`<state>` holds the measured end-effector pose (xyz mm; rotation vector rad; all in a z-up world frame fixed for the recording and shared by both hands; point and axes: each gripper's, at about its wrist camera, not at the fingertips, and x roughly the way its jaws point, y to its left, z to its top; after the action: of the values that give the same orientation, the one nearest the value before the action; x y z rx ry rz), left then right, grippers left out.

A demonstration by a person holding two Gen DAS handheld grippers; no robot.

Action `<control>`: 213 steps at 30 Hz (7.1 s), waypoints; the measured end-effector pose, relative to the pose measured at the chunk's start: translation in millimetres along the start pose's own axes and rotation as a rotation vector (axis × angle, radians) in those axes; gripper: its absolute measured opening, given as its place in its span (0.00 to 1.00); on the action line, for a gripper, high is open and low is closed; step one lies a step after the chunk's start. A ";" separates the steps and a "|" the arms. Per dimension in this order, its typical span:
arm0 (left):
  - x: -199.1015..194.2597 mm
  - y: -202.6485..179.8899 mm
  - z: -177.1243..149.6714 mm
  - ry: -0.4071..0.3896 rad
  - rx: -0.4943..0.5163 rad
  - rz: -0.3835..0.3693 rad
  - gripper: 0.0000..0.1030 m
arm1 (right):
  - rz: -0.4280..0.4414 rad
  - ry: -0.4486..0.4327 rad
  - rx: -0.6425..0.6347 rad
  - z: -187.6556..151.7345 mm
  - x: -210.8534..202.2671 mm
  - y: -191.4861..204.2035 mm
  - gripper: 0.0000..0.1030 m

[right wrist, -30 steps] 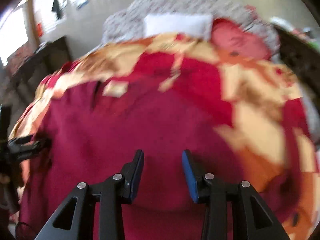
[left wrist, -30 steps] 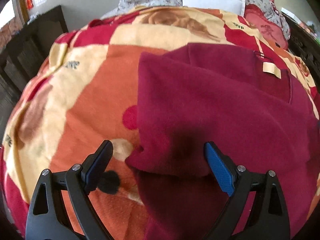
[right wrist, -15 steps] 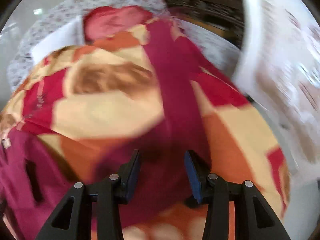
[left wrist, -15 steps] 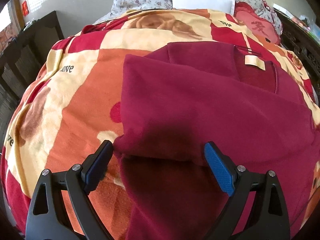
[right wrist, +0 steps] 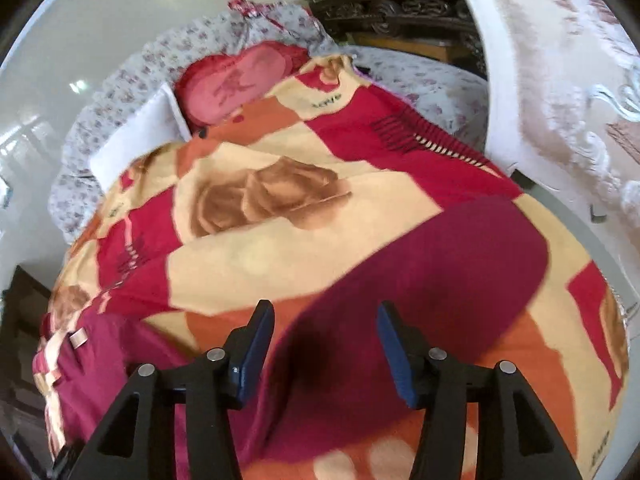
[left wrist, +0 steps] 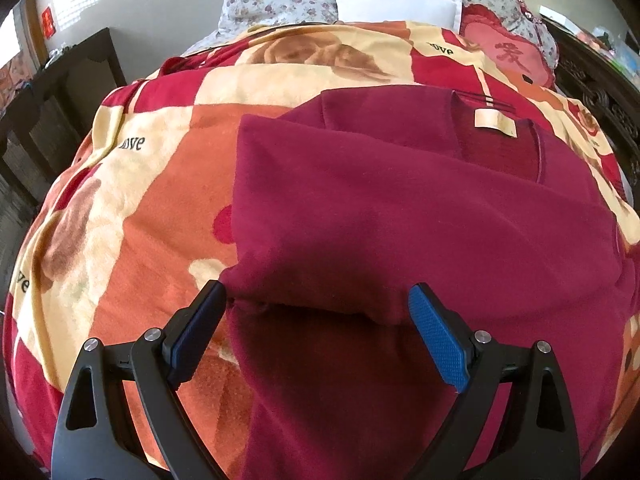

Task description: Fold small clothes

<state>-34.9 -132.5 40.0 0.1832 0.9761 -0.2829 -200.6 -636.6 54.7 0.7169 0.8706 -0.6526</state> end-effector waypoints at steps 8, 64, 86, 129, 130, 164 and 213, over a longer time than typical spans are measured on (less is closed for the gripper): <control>1.5 12.1 -1.1 0.002 -0.021 0.010 0.91 | -0.039 0.041 0.122 12.7 44.9 -19.2 0.50; -35.8 68.2 13.5 -0.078 -0.191 -0.019 0.91 | 0.604 -0.188 -0.492 -27.4 -135.6 182.4 0.06; 4.1 43.4 40.1 -0.053 -0.187 -0.193 0.90 | 0.592 0.144 -0.527 -131.9 -53.0 176.9 0.43; 30.8 -2.7 50.5 0.039 -0.038 -0.271 0.14 | 0.277 0.077 -0.549 -147.4 -29.9 108.0 0.51; 28.3 -1.1 51.3 0.036 -0.051 -0.290 0.14 | 0.272 0.072 -0.549 -147.7 -30.0 108.0 0.51; 5.2 50.5 16.7 0.019 -0.138 -0.300 0.12 | 0.351 0.165 -0.462 -107.2 -43.0 93.6 0.48; 8.6 16.6 13.7 0.026 -0.025 -0.138 0.15 | 0.220 0.114 -0.502 -135.6 -12.2 115.8 0.27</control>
<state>-14.4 -121.9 40.8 0.0965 1.0196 -0.3954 -179.1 -460.1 37.0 0.3883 0.9939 -0.1813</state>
